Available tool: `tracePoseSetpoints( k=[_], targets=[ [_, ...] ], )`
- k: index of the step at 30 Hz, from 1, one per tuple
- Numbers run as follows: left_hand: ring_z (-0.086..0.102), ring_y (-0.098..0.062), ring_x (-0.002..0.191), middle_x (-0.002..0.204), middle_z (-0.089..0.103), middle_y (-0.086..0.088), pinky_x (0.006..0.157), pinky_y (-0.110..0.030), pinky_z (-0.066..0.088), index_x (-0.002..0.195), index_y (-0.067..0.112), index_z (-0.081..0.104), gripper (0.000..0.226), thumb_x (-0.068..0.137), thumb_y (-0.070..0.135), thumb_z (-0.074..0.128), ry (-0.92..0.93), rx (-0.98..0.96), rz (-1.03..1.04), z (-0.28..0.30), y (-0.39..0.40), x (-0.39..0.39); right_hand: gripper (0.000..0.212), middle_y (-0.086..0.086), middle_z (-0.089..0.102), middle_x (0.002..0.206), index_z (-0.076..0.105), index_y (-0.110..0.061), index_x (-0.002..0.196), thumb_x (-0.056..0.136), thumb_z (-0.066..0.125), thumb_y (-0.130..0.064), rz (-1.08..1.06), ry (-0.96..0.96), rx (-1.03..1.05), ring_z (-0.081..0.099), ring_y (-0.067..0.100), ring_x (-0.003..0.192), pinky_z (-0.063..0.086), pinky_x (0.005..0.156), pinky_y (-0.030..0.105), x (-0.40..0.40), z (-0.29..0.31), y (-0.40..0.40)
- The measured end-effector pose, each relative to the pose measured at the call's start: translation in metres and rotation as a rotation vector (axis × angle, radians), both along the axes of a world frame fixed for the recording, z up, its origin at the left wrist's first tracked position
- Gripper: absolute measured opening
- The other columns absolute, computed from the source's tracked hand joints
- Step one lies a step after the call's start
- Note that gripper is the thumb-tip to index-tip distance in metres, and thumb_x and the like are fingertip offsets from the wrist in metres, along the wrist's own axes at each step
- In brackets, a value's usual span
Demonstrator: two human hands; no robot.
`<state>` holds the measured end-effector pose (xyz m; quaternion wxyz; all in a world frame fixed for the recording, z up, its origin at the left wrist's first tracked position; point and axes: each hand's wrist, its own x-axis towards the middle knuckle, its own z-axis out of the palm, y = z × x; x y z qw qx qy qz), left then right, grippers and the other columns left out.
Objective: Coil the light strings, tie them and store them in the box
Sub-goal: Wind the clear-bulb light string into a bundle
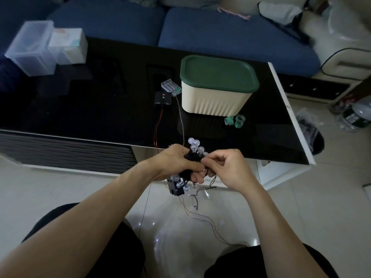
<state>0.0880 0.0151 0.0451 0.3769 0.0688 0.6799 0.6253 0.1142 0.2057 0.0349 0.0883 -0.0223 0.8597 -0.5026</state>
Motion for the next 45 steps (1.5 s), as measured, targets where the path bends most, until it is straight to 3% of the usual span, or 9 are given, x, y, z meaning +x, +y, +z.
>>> tracePoseSetpoints(
  k=[5, 13, 20, 25, 29, 31, 35, 39, 45],
  targets=[
    [0.071, -0.023, 0.070, 0.084, 0.072, -0.021, 0.074, -0.030, 0.059, 0.099, -0.012, 0.066, 0.017, 0.093, 0.002, 0.058, -0.064, 0.028, 0.042, 0.003, -0.001, -0.004, 0.016, -0.001, 0.076, 0.087, 0.072, -0.022, 0.095, 0.091, 0.072, -0.006, 0.059, -0.045, -0.045, 0.073, 0.011, 0.076, 0.059, 0.073, 0.025, -0.002, 0.003, 0.005],
    [0.068, -0.025, 0.078, 0.093, 0.067, -0.024, 0.068, -0.026, 0.056, 0.106, -0.015, 0.062, 0.031, 0.095, 0.007, 0.044, -0.292, 0.206, 0.107, 0.009, 0.001, -0.005, 0.021, -0.010, 0.071, 0.079, 0.070, -0.029, 0.084, 0.083, 0.081, -0.011, -0.028, 0.205, 0.086, 0.068, 0.003, 0.073, 0.055, 0.070, 0.018, 0.001, 0.002, 0.000],
    [0.064, -0.021, 0.069, 0.077, 0.070, -0.013, 0.071, -0.028, 0.050, 0.091, -0.002, 0.072, 0.031, 0.087, 0.029, 0.067, -0.192, 0.312, 0.177, 0.003, 0.001, -0.002, 0.008, -0.017, 0.068, 0.074, 0.078, -0.017, 0.093, 0.088, 0.076, -0.011, -0.116, 0.292, 0.083, 0.065, -0.006, 0.072, 0.049, 0.063, 0.010, 0.001, -0.002, -0.006],
    [0.037, -0.016, 0.046, 0.058, 0.051, -0.011, 0.041, -0.019, 0.027, 0.076, 0.007, 0.068, 0.028, 0.089, 0.032, 0.064, -0.108, 0.245, 0.200, 0.001, -0.007, -0.005, 0.020, 0.001, 0.072, 0.083, 0.077, -0.012, 0.111, 0.094, 0.068, -0.007, 0.012, 0.463, 0.178, 0.066, 0.011, 0.074, 0.051, 0.062, 0.021, 0.007, -0.008, -0.018],
    [0.045, -0.016, 0.053, 0.062, 0.054, -0.009, 0.061, -0.024, 0.040, 0.079, 0.007, 0.064, 0.026, 0.097, 0.026, 0.057, -0.174, 0.325, 0.320, 0.006, -0.007, -0.009, 0.033, -0.004, 0.061, 0.091, 0.064, -0.011, 0.133, 0.102, 0.055, -0.008, 0.118, 0.414, 0.187, 0.058, 0.003, 0.077, 0.043, 0.068, 0.013, 0.009, -0.011, -0.023],
    [0.054, -0.016, 0.054, 0.068, 0.062, -0.008, 0.059, -0.022, 0.049, 0.082, 0.009, 0.057, 0.025, 0.101, 0.021, 0.048, -0.262, 0.409, 0.423, 0.009, -0.003, -0.009, 0.038, -0.007, 0.053, 0.085, 0.058, -0.013, 0.140, 0.102, 0.052, -0.008, 0.120, 0.388, 0.213, 0.053, 0.002, 0.073, 0.037, 0.065, 0.011, 0.008, -0.011, -0.026],
    [0.068, -0.020, 0.067, 0.084, 0.072, -0.016, 0.060, -0.023, 0.054, 0.085, 0.009, 0.051, 0.027, 0.105, 0.025, 0.040, -0.309, 0.544, 0.607, 0.011, 0.001, -0.011, 0.027, -0.005, 0.064, 0.083, 0.070, -0.013, 0.125, 0.100, 0.061, -0.012, -0.038, 0.405, 0.082, 0.061, 0.008, 0.072, 0.046, 0.059, 0.016, 0.001, -0.006, -0.020],
    [0.072, -0.021, 0.075, 0.093, 0.074, -0.018, 0.067, -0.023, 0.056, 0.083, 0.011, 0.050, 0.034, 0.106, 0.032, 0.038, -0.275, 0.617, 0.718, 0.014, -0.004, -0.016, 0.012, 0.001, 0.071, 0.084, 0.077, -0.010, 0.095, 0.096, 0.066, -0.015, -0.161, 0.396, 0.024, 0.064, 0.017, 0.070, 0.052, 0.063, 0.035, -0.002, -0.003, -0.012],
    [0.072, -0.025, 0.094, 0.109, 0.071, -0.021, 0.091, -0.029, 0.050, 0.094, 0.006, 0.054, 0.017, 0.101, 0.018, 0.046, -0.314, 0.624, 0.682, 0.018, -0.006, -0.011, 0.011, -0.010, 0.068, 0.085, 0.076, -0.012, 0.103, 0.093, 0.069, -0.012, 0.001, 0.212, 0.060, 0.062, 0.001, 0.069, 0.046, 0.061, 0.012, 0.003, -0.003, -0.018]
  ],
)
